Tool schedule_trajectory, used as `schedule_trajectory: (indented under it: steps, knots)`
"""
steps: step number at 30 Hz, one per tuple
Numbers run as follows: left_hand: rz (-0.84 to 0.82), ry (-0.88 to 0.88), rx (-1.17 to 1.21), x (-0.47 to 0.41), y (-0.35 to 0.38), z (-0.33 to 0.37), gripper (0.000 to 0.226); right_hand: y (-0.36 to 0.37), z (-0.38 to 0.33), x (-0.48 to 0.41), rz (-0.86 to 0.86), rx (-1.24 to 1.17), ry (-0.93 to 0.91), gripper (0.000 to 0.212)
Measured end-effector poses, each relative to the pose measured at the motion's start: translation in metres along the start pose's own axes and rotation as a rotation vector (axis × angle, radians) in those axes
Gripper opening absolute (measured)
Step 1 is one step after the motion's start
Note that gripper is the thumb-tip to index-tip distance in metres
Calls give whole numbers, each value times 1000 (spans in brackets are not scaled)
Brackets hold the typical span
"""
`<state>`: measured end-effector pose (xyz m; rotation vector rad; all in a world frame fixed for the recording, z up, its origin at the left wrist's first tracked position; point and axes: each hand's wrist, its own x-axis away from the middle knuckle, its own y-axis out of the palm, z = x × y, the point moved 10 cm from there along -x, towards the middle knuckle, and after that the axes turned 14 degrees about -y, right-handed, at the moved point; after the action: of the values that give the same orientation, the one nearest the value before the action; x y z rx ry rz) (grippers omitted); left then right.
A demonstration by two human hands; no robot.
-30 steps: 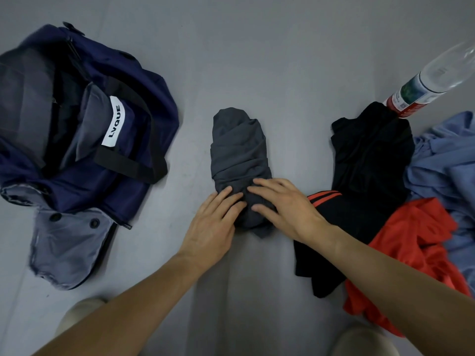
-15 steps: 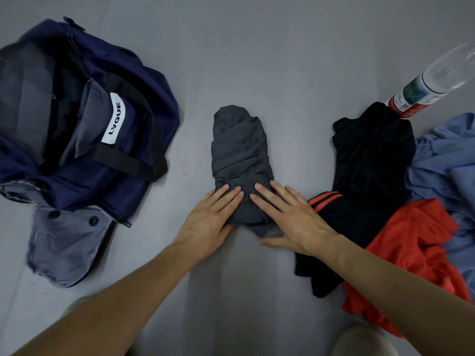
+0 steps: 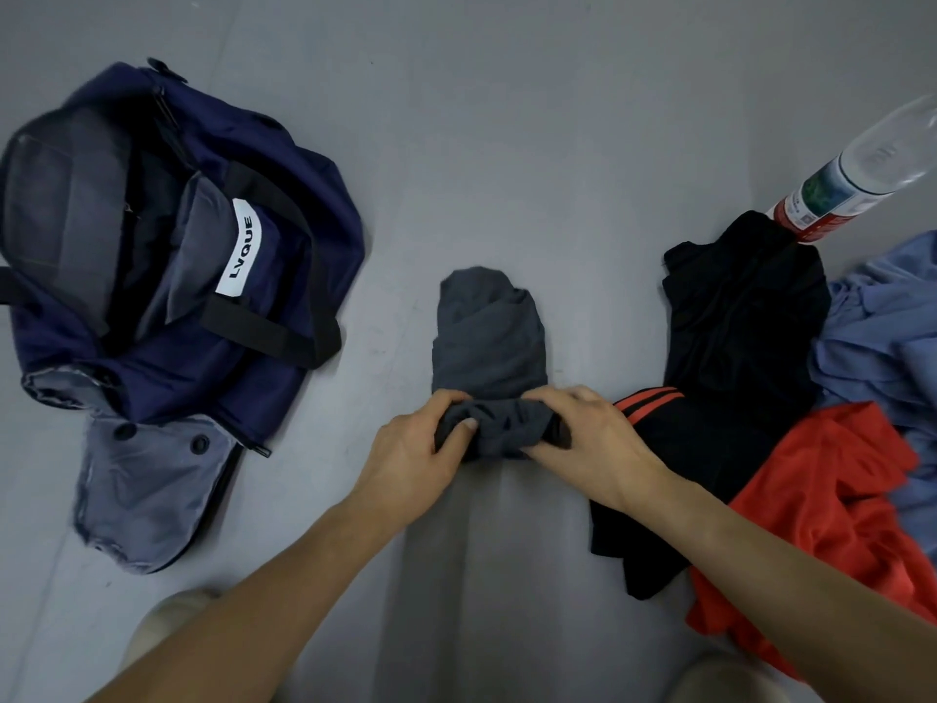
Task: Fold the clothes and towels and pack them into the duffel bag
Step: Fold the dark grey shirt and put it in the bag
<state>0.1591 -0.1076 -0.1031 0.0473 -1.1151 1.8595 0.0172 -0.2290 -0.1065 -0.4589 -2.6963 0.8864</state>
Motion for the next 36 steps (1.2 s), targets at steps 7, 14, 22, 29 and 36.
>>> schedule_trajectory:
  steps: [7, 14, 22, 29, 36]
  knots:
    - [9, -129, 28, -1, 18, -13, 34, -9, -9, 23, 220, 269, -65, 56]
    - [207, 3, -131, 7, 0, 12, 42, 39, -19, 37, -29, 681, -334, 76]
    - [50, 555, -563, 17, 41, 14, 85, 43, -4, 30, -19, 703, -273, 92]
    - [81, 635, -479, 20, 28, 30, 66, 28, -21, 30, 16, 707, -344, 76]
    - [-214, 88, -45, 6, 17, 22, 67, -3, -13, 26, 84, 152, -88, 56]
